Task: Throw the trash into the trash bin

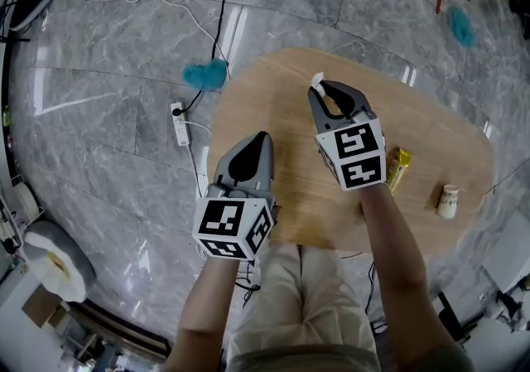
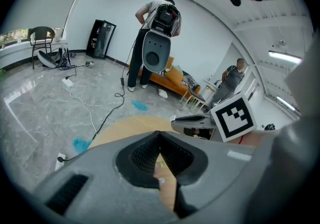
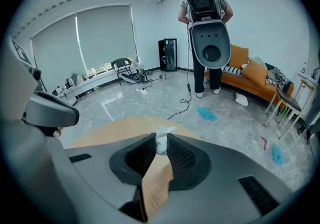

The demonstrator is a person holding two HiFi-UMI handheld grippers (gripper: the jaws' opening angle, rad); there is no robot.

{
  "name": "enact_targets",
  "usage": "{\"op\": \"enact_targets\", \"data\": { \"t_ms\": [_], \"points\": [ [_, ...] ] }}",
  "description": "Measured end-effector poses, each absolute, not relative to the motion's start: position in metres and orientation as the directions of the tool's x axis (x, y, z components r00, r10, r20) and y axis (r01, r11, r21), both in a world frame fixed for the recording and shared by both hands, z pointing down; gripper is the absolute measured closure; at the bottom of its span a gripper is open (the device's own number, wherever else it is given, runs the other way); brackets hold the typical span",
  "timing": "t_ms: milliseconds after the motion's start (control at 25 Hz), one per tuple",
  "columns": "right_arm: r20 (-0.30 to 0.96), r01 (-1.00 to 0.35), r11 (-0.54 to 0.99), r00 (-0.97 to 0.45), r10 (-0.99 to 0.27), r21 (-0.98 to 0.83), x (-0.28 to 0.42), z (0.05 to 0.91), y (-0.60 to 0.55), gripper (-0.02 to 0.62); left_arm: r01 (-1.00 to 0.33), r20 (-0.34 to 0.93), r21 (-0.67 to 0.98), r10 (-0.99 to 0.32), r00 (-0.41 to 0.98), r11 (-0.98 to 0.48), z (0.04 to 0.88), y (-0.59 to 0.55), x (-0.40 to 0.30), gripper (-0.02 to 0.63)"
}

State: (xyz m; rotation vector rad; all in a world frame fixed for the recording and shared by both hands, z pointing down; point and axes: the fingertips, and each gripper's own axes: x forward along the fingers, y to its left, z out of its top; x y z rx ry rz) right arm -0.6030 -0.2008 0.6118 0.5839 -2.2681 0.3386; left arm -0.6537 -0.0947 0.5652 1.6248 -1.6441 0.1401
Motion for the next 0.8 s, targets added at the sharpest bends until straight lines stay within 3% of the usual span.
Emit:
{"op": "enact_targets", "data": {
  "t_ms": [800],
  "points": [
    [0.694,-0.529,0.848,-0.627,-0.355,-0.043,-0.556,0.557,-0.163,0.531,-0.883,0.562,0.439,-0.817,0.127,0.165,0.529,-0.067,-0.617,0.606]
  ]
}}
